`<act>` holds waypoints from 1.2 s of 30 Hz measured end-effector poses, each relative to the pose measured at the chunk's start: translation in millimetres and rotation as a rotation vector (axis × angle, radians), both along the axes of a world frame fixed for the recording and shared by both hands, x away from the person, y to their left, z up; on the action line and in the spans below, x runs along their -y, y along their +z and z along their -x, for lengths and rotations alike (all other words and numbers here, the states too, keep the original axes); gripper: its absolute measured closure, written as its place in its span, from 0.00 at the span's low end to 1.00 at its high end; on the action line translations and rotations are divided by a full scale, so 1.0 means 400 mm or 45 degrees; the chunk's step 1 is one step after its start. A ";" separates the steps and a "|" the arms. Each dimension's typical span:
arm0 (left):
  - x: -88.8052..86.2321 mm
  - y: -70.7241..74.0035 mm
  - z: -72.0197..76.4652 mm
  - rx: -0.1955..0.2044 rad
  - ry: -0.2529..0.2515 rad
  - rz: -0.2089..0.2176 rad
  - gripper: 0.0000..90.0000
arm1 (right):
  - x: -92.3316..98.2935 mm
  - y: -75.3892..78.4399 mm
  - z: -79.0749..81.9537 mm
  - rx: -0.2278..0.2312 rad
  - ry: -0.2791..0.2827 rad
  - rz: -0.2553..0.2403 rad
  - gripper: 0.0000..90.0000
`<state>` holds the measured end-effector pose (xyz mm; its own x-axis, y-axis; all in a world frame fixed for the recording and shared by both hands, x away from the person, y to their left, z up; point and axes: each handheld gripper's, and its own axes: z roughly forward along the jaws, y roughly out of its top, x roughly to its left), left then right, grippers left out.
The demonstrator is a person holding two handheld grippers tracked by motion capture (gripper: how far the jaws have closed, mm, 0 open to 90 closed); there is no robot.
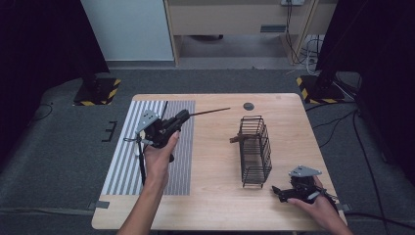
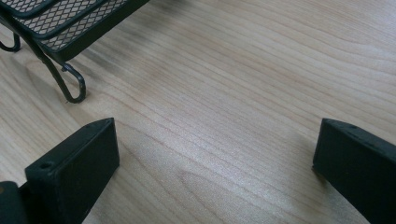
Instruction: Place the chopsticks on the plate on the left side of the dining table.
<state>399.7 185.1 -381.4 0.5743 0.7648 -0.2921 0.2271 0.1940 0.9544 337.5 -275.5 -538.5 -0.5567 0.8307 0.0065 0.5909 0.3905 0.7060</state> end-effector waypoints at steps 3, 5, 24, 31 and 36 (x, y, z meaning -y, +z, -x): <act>-0.022 -0.018 0.005 -0.014 0.024 0.003 0.93 | 0.000 0.000 0.000 0.000 0.001 0.001 0.00; -0.033 -0.030 0.007 -0.023 0.034 -0.006 0.93 | 0.000 0.000 0.000 0.001 0.001 0.001 0.00; -0.116 -0.136 0.046 -0.093 0.097 -0.055 0.93 | 0.000 0.000 0.000 0.001 0.002 0.000 0.00; -0.175 -0.171 0.054 -0.120 0.156 -0.041 0.93 | 0.000 0.000 0.000 0.000 0.001 0.001 0.00; -0.202 -0.190 0.058 -0.140 0.183 -0.014 0.93 | 0.000 0.000 0.000 0.000 0.000 0.000 0.00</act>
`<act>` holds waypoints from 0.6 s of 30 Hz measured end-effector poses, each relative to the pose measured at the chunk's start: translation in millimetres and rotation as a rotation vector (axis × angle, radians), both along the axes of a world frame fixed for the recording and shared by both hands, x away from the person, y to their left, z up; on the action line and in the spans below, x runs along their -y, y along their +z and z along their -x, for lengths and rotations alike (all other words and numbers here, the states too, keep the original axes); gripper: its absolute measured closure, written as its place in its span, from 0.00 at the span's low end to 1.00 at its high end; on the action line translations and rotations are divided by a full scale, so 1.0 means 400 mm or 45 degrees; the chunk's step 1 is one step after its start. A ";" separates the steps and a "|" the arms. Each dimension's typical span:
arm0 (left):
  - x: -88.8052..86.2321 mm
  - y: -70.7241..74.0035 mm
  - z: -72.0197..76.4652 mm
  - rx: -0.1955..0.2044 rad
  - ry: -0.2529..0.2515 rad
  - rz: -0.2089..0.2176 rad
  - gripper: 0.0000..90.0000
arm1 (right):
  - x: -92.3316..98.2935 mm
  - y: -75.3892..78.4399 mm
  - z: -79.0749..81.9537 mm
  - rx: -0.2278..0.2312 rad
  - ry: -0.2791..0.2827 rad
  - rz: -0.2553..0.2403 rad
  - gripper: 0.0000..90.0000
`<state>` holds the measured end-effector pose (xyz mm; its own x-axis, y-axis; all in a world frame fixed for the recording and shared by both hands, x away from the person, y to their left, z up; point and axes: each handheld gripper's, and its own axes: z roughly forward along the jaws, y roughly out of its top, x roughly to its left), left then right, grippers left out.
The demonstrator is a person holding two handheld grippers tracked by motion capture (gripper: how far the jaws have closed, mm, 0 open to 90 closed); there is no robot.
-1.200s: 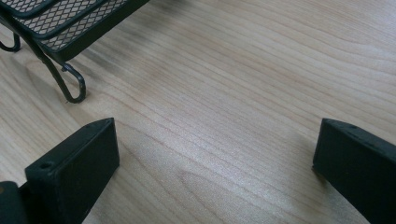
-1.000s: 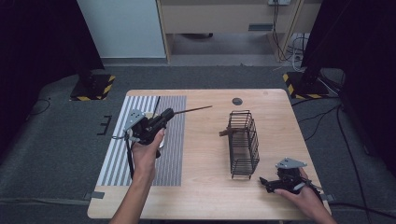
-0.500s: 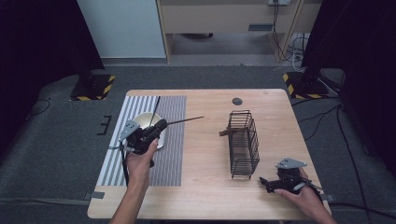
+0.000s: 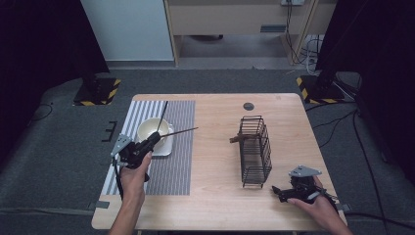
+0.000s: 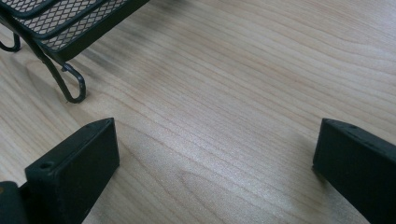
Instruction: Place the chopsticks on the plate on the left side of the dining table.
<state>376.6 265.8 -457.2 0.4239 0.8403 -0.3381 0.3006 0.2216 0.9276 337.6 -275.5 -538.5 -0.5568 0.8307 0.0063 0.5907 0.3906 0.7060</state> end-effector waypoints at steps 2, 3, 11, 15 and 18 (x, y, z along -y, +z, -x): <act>-0.007 -0.005 0.002 -0.007 0.007 0.000 0.93 | 0.000 0.000 0.000 0.001 0.002 0.002 0.00; -0.011 -0.008 0.004 -0.009 0.009 -0.004 0.93 | 0.000 0.000 0.000 0.000 0.001 0.001 0.00; -0.024 -0.017 0.013 -0.017 0.014 -0.011 0.93 | 0.000 0.000 0.000 0.001 0.002 0.002 0.00; -0.037 -0.024 0.018 -0.023 0.026 -0.012 0.93 | 0.000 0.000 0.000 0.000 0.001 0.001 0.00; -0.047 -0.030 0.020 -0.028 0.040 0.007 0.93 | 0.000 0.000 0.000 0.001 0.000 0.001 0.00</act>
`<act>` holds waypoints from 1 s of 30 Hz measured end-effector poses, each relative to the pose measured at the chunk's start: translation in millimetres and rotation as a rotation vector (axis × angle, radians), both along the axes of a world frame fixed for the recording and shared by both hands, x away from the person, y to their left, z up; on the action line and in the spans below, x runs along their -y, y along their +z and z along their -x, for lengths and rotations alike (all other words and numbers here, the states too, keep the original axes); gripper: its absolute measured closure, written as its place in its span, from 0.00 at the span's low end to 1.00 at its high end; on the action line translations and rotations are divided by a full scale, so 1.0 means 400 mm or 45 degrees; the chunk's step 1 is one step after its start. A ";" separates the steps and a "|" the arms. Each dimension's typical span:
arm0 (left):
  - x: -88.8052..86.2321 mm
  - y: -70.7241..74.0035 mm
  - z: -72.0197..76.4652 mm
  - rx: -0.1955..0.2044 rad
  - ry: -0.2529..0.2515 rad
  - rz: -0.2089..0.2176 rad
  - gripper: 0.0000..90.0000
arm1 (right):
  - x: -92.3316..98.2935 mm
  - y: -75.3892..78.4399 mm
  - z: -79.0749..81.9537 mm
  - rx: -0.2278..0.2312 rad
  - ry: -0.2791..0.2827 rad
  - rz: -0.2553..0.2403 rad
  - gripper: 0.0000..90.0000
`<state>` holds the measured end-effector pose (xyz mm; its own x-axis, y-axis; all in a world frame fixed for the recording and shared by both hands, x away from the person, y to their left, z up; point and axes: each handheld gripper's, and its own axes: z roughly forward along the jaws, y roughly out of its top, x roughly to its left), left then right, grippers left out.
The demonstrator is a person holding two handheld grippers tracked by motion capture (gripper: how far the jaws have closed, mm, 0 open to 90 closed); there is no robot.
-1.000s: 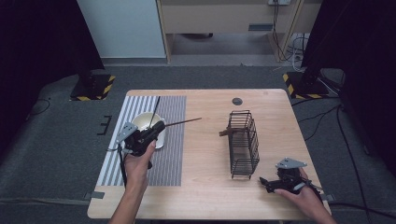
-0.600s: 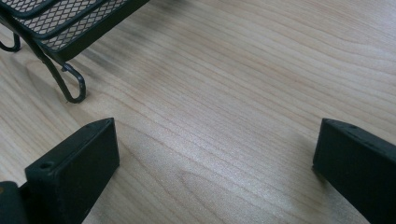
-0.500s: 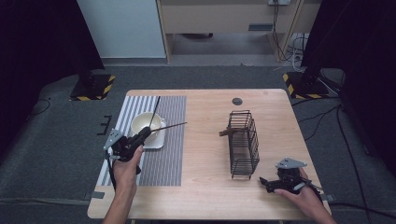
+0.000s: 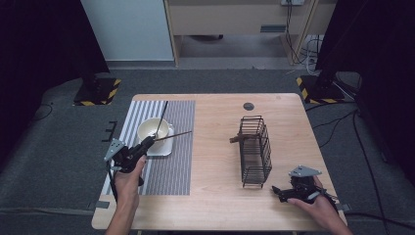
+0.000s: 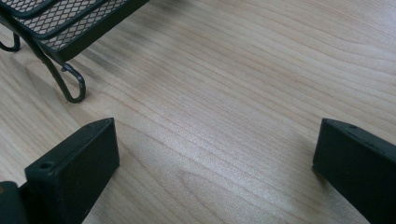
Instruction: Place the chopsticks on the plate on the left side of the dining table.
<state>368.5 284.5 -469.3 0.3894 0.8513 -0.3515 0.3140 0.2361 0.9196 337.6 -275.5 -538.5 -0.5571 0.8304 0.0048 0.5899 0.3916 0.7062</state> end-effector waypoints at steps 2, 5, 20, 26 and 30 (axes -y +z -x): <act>-0.005 -0.003 0.001 -0.001 0.008 0.006 0.93 | 0.000 0.000 0.000 0.000 -0.001 0.000 0.00; -0.014 -0.009 0.002 -0.004 0.024 0.009 0.93 | 0.000 0.000 0.000 -0.001 -0.002 -0.001 0.00; -0.045 -0.031 0.015 -0.044 0.030 -0.012 0.93 | 0.000 0.000 0.000 -0.002 -0.001 0.000 0.00; -0.059 -0.056 0.034 -0.109 -0.021 -0.051 0.93 | 0.000 0.000 0.000 -0.001 0.000 0.000 0.00; -0.061 -0.070 0.044 -0.146 -0.055 -0.094 0.93 | 0.000 0.000 0.000 0.000 0.002 0.001 0.00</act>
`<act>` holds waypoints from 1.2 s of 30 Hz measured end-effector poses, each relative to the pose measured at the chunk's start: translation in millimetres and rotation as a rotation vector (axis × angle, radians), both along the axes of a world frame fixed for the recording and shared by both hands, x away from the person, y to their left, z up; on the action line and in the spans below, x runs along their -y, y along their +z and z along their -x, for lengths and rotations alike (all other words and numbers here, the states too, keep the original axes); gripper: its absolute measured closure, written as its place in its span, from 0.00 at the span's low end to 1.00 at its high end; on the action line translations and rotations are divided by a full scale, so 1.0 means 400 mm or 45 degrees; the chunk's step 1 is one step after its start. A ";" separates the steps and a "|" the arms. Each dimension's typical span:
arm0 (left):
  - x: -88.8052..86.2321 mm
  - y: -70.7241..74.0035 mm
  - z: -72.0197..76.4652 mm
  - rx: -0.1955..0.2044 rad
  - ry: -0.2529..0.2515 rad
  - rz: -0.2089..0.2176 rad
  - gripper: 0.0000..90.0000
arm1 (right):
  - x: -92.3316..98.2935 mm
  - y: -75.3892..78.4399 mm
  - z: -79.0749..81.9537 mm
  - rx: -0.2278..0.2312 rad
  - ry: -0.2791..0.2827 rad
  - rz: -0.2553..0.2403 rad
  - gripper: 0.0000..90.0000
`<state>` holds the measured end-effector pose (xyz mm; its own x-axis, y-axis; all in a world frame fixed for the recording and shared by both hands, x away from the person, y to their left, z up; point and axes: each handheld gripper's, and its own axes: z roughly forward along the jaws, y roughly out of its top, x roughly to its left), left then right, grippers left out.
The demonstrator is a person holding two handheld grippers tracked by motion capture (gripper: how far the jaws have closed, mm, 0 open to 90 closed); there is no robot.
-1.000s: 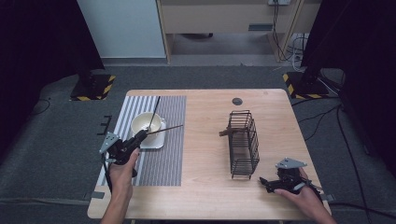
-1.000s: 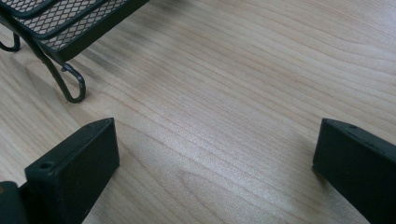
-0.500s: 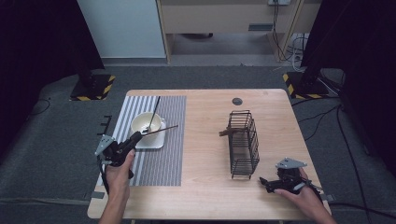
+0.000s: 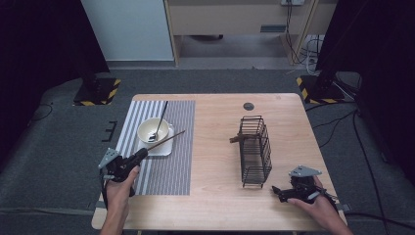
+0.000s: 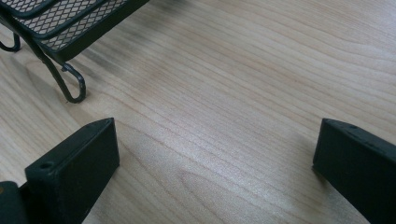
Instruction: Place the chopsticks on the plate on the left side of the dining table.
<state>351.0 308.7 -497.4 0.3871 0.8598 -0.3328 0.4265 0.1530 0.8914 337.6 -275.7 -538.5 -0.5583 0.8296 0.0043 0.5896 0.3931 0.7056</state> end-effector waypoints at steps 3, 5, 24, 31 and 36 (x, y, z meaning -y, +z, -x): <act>0.002 -0.007 0.007 -0.021 -0.027 -0.050 0.93 | 0.000 0.000 0.000 -0.002 0.001 -0.003 0.00; 0.002 -0.012 0.010 -0.034 -0.042 -0.089 0.93 | 0.000 0.000 0.000 -0.002 0.002 -0.003 0.00; -0.011 -0.070 -0.007 -0.181 -0.157 -0.281 0.92 | 0.001 0.000 0.000 -0.001 0.005 -0.003 0.00; -0.026 -0.072 -0.005 -0.209 -0.152 -0.279 0.92 | 0.000 0.000 0.000 -0.002 0.004 -0.004 0.00; -0.047 -0.080 -0.005 -0.229 -0.138 -0.282 0.91 | 0.000 0.000 0.000 -0.002 0.004 -0.004 0.00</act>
